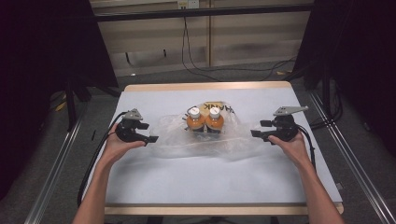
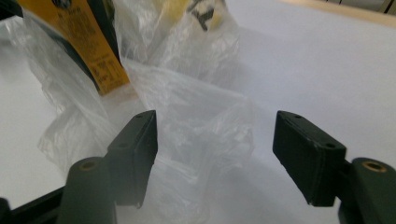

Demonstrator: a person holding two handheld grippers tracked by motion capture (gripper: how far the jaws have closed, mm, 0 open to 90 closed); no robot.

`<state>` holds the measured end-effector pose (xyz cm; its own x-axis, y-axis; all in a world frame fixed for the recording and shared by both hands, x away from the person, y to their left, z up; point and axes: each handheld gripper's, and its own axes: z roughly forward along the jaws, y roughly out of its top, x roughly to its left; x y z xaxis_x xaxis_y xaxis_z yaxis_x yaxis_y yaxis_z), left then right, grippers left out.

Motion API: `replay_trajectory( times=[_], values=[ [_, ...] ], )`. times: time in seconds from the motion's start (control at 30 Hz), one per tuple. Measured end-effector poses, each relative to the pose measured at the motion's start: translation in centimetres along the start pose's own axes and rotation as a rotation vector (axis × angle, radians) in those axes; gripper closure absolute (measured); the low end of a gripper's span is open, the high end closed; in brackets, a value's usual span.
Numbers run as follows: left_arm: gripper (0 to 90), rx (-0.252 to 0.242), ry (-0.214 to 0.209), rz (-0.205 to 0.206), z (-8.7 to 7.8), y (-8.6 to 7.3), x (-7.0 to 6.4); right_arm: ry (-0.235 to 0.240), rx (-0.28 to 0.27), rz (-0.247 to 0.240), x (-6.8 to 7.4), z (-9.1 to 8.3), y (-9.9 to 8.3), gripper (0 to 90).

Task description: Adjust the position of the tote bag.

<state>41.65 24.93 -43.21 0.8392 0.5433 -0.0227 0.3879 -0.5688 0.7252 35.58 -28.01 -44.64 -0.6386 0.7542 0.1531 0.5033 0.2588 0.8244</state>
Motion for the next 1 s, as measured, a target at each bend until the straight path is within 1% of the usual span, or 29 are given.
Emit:
replay_trajectory(
  times=[0.03,0.1,0.13,0.17,0.2,0.23,0.27,0.3,0.33,0.37,0.4,0.43,0.5,0.53,0.57,0.6,0.63,0.67,0.7,0.73,0.8,0.83,0.87,0.9,0.93,0.97,1.0],
  values=[
    [23.1,-0.019,0.012,-0.006,-0.3,0.1,0.0,-0.008,-0.015,-0.001,0.0,-0.3,0.2,29.5],
    [23.9,-0.053,0.016,-0.004,-0.8,0.4,-0.1,-0.032,-0.041,0.000,0.1,-0.9,0.6,27.9],
    [26.0,-0.076,0.008,-0.004,-0.9,0.6,-0.2,-0.038,-0.058,0.002,0.0,-1.3,0.7,27.8],
    [28.9,-0.085,0.009,0.003,-1.0,0.9,-0.4,-0.045,-0.067,0.003,0.0,-1.6,0.9,27.8],
    [33.2,-0.095,-0.004,0.010,-1.1,1.1,-0.7,-0.054,-0.076,-0.001,0.1,-1.9,1.1,28.5],
    [37.1,-0.111,-0.010,0.025,-1.1,1.4,-0.9,-0.061,-0.088,-0.009,0.2,-2.1,1.3,31.5],
    [42.2,-0.127,-0.031,0.031,-1.1,1.7,-1.4,-0.061,-0.099,-0.024,0.5,-2.3,1.6,35.6],
    [50.1,-0.130,-0.040,0.043,-1.1,1.9,-1.6,-0.039,-0.106,-0.036,0.9,-2.3,2.0,43.1],
    [54.9,-0.140,-0.048,0.049,-1.0,2.2,-1.9,-0.025,-0.105,-0.045,1.2,-2.3,2.3,46.5],
    [58.8,-0.140,-0.070,0.059,-0.8,2.5,-2.2,-0.018,-0.097,-0.064,1.7,-2.0,2.6,49.4],
    [68.3,-0.142,-0.078,0.074,-0.7,2.8,-2.6,0.024,-0.071,-0.091,2.6,-1.2,3.1,57.8],
    [68.3,-0.142,-0.087,0.085,-0.5,3.2,-3.0,0.024,-0.071,-0.091,2.6,-1.2,3.1,57.8],
    [74.8,-0.144,-0.105,0.112,-0.2,3.8,-3.7,0.048,-0.050,-0.120,3.6,-0.3,3.5,66.4],
    [75.7,-0.147,-0.104,0.117,0.0,4.1,-4.1,0.065,-0.037,-0.130,4.0,0.2,3.6,70.2],
    [77.7,-0.142,-0.083,0.139,0.2,4.5,-4.4,0.073,-0.025,-0.142,4.4,0.6,3.8,74.1],
    [78.3,-0.143,-0.083,0.148,0.4,4.8,-4.8,0.079,-0.013,-0.158,4.8,1.0,4.0,78.0],
    [80.3,-0.144,-0.095,0.151,0.7,5.1,-5.1,0.082,0.007,-0.177,5.2,1.6,4.5,83.1],
    [80.3,-0.144,-0.094,0.155,1.0,5.5,-5.4,0.082,0.007,-0.177,5.2,1.6,4.5,83.1],
    [80.6,-0.142,-0.093,0.161,1.3,5.8,-5.5,0.089,0.008,-0.183,5.3,1.9,4.6,86.4],
    [81.6,-0.132,-0.096,0.169,1.5,6.2,-5.5,0.098,0.008,-0.177,5.4,2.2,4.8,88.5],
    [83.4,-0.130,-0.103,0.171,2.1,6.6,-5.5,0.105,0.019,-0.178,5.6,3.0,5.1,90.0],
    [83.4,-0.123,-0.096,0.165,2.5,6.7,-5.4,0.120,0.028,-0.183,5.8,3.4,5.2,90.0],
    [83.5,-0.131,-0.088,0.155,2.8,6.8,-5.2,0.128,0.049,-0.197,6.1,3.9,5.3,90.0],
    [85.2,-0.131,-0.100,0.142,3.1,6.8,-5.0,0.126,0.070,-0.211,6.4,4.4,5.3,90.0],
    [86.1,-0.119,-0.106,0.148,3.5,6.8,-4.8,0.121,0.090,-0.224,6.6,4.9,5.3,90.0],
    [86.1,-0.109,-0.101,0.142,3.9,6.8,-4.9,0.130,0.099,-0.226,6.8,5.4,5.2,90.0],
    [86.3,-0.102,-0.112,0.144,4.3,7.0,-4.8,0.127,0.113,-0.232,6.9,5.8,5.2,90.0]
  ],
)
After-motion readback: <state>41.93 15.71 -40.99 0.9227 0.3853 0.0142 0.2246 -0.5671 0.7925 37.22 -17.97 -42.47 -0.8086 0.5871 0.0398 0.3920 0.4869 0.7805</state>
